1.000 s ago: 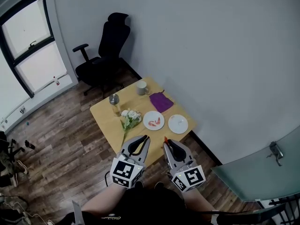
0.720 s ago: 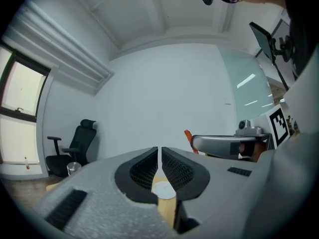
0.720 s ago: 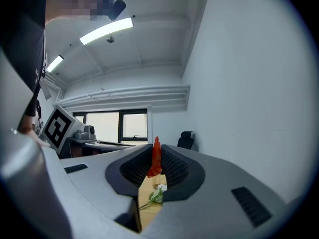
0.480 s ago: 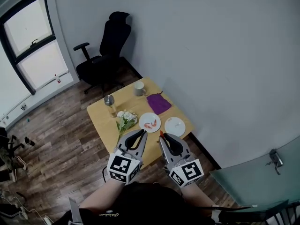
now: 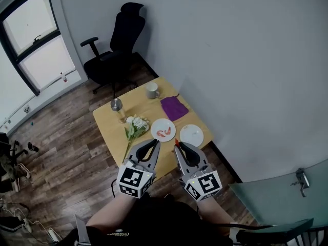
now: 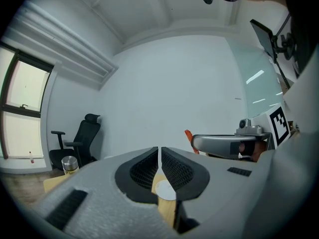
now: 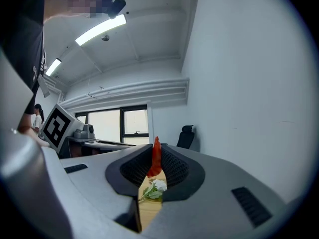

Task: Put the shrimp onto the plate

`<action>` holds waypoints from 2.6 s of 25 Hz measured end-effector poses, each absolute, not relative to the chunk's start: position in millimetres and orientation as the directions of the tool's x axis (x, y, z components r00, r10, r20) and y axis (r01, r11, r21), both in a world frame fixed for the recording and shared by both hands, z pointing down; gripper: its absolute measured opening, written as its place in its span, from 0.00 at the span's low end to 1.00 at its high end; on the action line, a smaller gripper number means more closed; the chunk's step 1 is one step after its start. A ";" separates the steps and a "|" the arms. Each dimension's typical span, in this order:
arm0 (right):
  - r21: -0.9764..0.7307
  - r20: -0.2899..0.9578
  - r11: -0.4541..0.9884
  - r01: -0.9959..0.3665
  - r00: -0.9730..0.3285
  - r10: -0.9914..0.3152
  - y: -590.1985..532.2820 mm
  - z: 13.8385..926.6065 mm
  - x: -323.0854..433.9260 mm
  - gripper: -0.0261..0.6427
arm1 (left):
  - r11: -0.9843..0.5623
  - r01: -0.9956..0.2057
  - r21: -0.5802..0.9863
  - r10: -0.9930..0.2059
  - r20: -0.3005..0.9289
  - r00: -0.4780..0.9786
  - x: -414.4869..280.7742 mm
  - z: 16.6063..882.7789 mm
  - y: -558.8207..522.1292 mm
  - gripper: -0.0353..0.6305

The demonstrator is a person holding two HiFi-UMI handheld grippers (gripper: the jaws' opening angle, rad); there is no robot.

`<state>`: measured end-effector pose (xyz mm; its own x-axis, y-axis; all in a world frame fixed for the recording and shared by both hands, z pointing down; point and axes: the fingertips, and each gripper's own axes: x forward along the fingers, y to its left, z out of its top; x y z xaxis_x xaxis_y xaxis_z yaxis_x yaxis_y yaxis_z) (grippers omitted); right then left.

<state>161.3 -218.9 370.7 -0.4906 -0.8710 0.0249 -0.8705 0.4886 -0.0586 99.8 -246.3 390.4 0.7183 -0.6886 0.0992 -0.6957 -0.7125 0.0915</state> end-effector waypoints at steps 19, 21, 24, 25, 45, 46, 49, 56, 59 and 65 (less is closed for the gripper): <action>-0.134 0.148 0.509 -0.850 -0.525 -0.838 -257.6 434.6 148.2 0.12 | -0.697 -0.705 0.131 -0.676 0.207 0.707 99.4 447.4 -279.7 0.09; -0.133 0.155 0.512 -0.849 -0.528 -0.835 -261.6 438.0 147.0 0.12 | -0.696 -0.705 0.134 -0.675 0.212 0.707 99.1 450.4 -282.7 0.09; -0.139 0.170 0.506 -0.851 -0.524 -0.835 -268.5 444.2 148.9 0.12 | -0.689 -0.712 0.137 -0.679 0.220 0.700 97.5 453.5 -288.8 0.09; -0.139 0.176 0.505 -0.852 -0.524 -0.834 -270.9 446.1 149.8 0.12 | -0.688 -0.712 0.137 -0.680 0.221 0.699 96.9 454.9 -290.5 0.09; 0.054 0.380 0.594 -0.803 -0.534 -0.755 -356.2 524.8 145.9 0.12 | -0.682 -0.719 0.131 -0.677 0.258 0.689 98.2 478.4 -314.9 0.09; 0.060 0.394 0.596 -0.801 -0.530 -0.751 -361.9 531.0 146.6 0.12 | -0.680 -0.722 0.126 -0.679 0.262 0.686 98.5 480.4 -318.3 0.09; 0.084 0.443 0.604 -0.793 -0.513 -0.735 -376.5 551.9 148.6 0.12 | -0.683 -0.721 0.115 -0.675 0.278 0.683 101.4 490.4 -324.5 0.09; 0.161 0.565 0.643 -0.749 -0.465 -0.682 -400.5 598.7 145.9 0.12 | -0.678 -0.723 0.131 -0.669 0.296 0.682 100.8 502.7 -332.2 0.09; 0.216 0.604 0.666 -0.714 -0.438 -0.665 -415.1 614.9 144.9 0.12 | -0.667 -0.733 0.135 -0.677 0.300 0.672 97.4 506.8 -338.1 0.09; 0.274 0.697 0.690 -0.670 -0.356 -0.622 -436.7 652.7 151.9 0.12 | -0.648 -0.748 0.144 -0.693 0.295 0.658 93.3 507.1 -346.2 0.09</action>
